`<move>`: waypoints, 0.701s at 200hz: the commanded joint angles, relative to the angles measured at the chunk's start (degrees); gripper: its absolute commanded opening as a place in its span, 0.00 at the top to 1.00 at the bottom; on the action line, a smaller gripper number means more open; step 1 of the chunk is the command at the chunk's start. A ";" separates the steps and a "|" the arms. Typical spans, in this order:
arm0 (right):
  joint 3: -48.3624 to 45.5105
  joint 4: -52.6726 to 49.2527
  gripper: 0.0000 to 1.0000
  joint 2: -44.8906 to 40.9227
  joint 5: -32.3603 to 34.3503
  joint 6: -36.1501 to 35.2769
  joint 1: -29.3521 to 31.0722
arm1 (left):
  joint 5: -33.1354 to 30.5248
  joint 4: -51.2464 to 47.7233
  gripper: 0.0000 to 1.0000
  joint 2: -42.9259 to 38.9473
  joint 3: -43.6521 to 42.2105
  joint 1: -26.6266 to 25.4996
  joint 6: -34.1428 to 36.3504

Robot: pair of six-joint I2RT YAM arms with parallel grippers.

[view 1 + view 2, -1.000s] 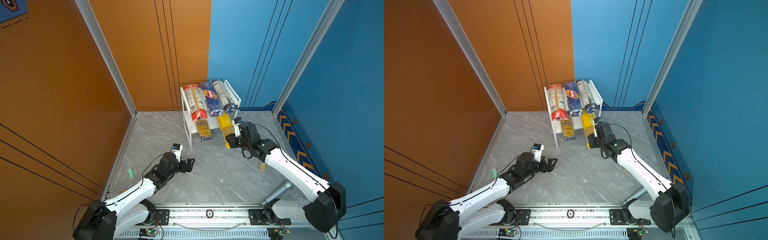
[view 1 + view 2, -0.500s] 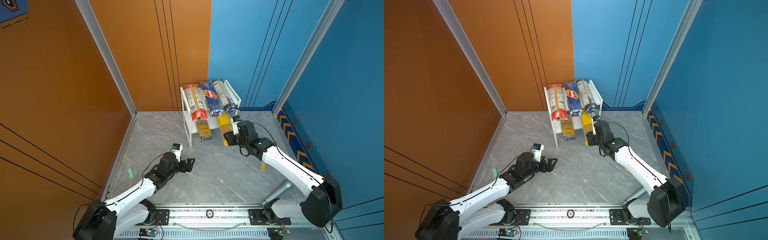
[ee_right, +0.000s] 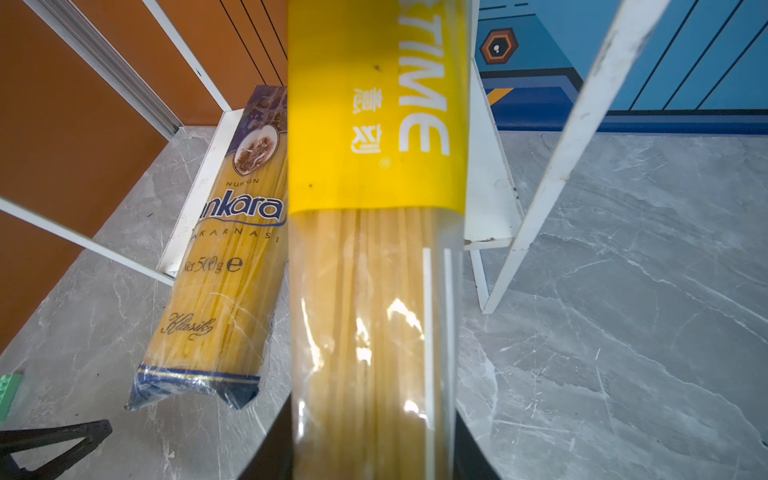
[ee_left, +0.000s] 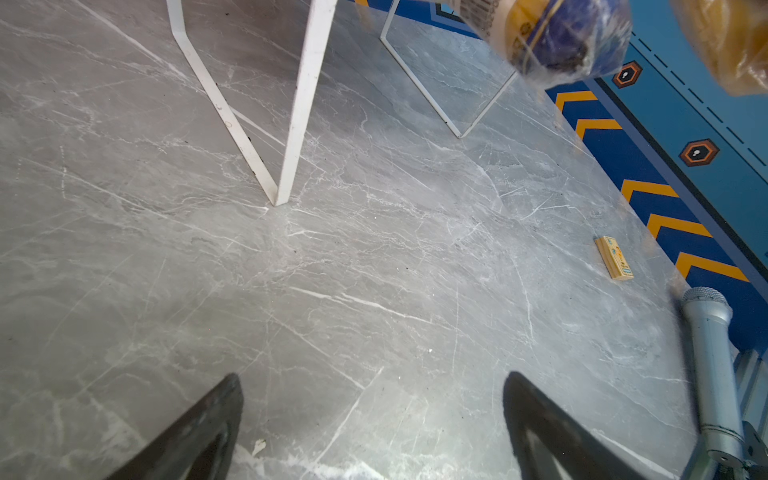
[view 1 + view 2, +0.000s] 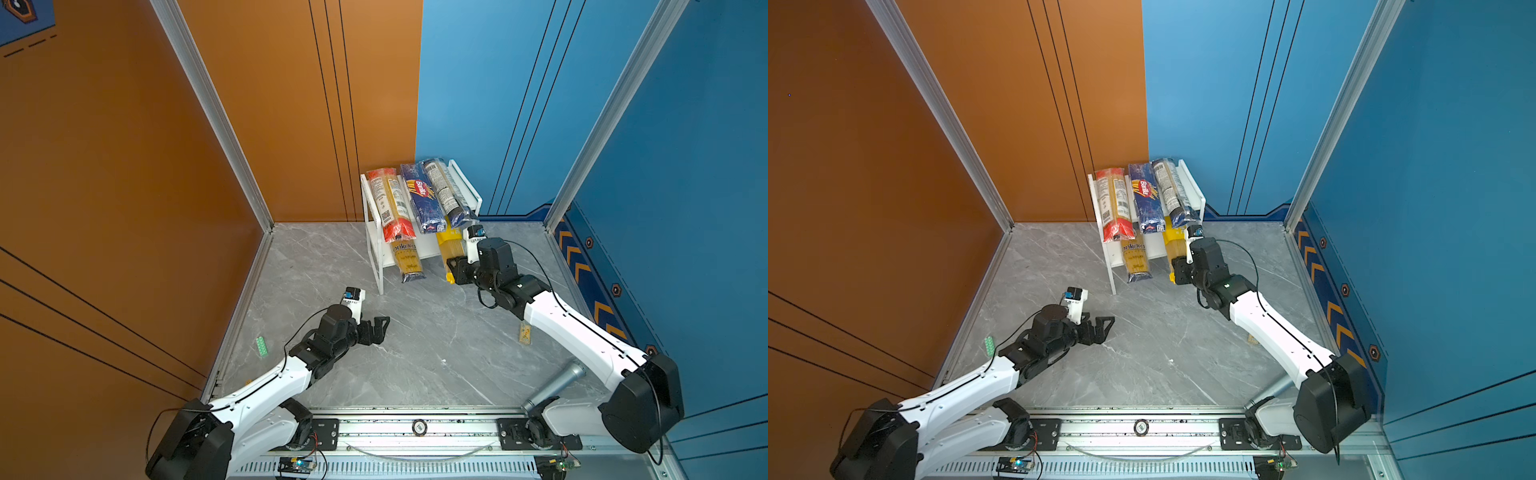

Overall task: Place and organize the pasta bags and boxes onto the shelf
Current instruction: 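Carry the upright Pastatime bag with the right gripper to the shelf front, then lean the Pastatime bag onto the lower shelf beside the Ankara bag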

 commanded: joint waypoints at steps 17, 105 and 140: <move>0.01 12.12 1.00 -0.37 0.21 0.78 -0.28 | 0.65 0.88 0.02 -0.36 -0.84 0.72 0.17; -1.43 15.53 1.00 1.13 -0.04 1.20 -0.39 | 0.66 0.91 0.02 -0.40 -0.89 0.74 0.10; -1.50 16.86 1.00 1.78 -0.05 1.68 -0.37 | 0.62 0.95 0.02 -0.53 -1.15 0.83 0.01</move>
